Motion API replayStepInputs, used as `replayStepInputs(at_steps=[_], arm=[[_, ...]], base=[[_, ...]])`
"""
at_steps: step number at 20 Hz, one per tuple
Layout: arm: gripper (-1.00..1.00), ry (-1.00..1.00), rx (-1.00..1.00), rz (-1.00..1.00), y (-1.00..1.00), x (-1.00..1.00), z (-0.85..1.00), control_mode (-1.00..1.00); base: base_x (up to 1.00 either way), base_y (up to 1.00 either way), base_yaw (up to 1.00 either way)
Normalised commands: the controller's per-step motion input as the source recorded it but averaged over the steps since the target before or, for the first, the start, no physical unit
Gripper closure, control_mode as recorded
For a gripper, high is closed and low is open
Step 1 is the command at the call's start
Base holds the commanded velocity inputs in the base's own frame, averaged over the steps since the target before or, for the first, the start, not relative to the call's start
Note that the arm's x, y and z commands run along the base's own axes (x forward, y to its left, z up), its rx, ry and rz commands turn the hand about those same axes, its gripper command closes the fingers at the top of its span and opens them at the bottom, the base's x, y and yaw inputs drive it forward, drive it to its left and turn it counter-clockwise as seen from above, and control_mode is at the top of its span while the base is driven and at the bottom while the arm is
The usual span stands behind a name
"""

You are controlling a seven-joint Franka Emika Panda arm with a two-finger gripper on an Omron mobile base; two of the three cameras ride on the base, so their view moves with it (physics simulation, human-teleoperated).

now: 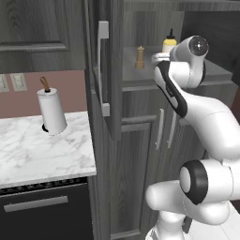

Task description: Take 2 condiments from the cabinet and move them on the counter near the stove.Make sure the condiments are lined up with each other, next to each other.

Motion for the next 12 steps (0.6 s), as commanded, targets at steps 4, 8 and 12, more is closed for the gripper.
replayStepInputs(at_steps=[4,8,12], arm=[[-1.0,0.0,0.0,0.0,-0.04,0.12,0.0,-1.0],[-1.0,0.0,0.0,0.0,-0.03,0.18,0.0,-1.0],[-1.0,0.0,0.0,0.0,-0.02,0.18,0.0,-1.0]], base=[[0.0,0.0,0.0],[0.0,0.0,0.0],[0.0,0.0,0.0]])
